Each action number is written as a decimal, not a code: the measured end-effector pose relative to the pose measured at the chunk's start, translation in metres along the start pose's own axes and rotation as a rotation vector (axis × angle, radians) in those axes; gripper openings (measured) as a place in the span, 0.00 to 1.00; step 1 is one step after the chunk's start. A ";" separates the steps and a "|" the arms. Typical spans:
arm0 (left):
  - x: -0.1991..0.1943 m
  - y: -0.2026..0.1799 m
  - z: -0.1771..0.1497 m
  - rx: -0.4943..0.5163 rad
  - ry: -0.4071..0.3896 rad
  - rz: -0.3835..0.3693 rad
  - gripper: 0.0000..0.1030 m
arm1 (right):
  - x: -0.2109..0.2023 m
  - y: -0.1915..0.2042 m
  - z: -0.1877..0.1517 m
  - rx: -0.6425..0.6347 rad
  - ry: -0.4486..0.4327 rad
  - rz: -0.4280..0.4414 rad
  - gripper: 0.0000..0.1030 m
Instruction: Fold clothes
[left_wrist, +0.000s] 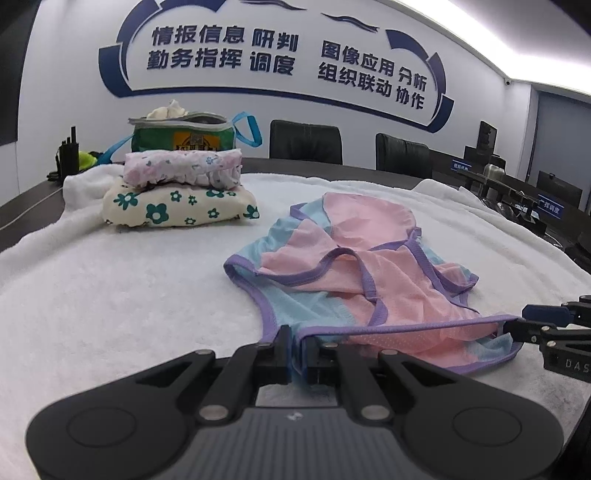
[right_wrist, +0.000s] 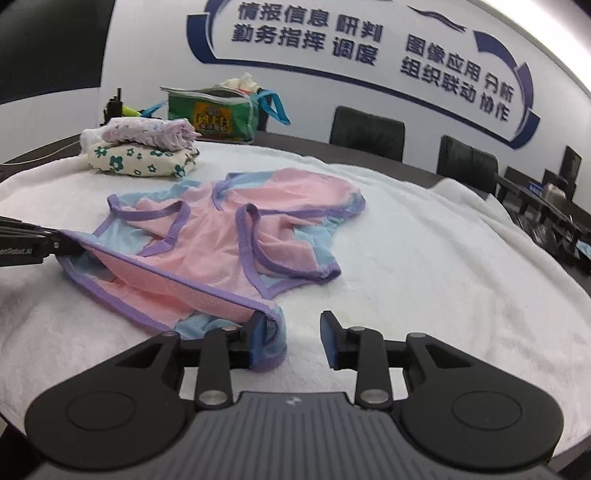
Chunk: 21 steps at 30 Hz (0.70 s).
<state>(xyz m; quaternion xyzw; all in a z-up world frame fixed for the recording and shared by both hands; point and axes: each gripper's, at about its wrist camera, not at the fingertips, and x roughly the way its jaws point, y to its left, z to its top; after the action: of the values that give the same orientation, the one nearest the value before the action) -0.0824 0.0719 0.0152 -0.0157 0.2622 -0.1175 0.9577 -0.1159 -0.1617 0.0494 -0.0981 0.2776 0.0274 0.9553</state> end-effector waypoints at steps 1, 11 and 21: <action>0.000 0.000 0.000 -0.001 -0.002 0.001 0.03 | 0.000 0.002 -0.001 -0.003 0.005 -0.005 0.30; -0.003 0.014 0.003 -0.095 -0.019 -0.007 0.02 | -0.004 0.009 -0.006 -0.048 0.015 -0.035 0.38; -0.004 0.006 0.000 -0.031 -0.012 -0.039 0.02 | -0.031 0.022 0.011 -0.075 -0.152 -0.083 0.06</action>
<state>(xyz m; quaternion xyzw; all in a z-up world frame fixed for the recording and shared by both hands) -0.0844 0.0784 0.0171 -0.0362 0.2578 -0.1320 0.9565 -0.1379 -0.1379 0.0715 -0.1431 0.1987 0.0058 0.9696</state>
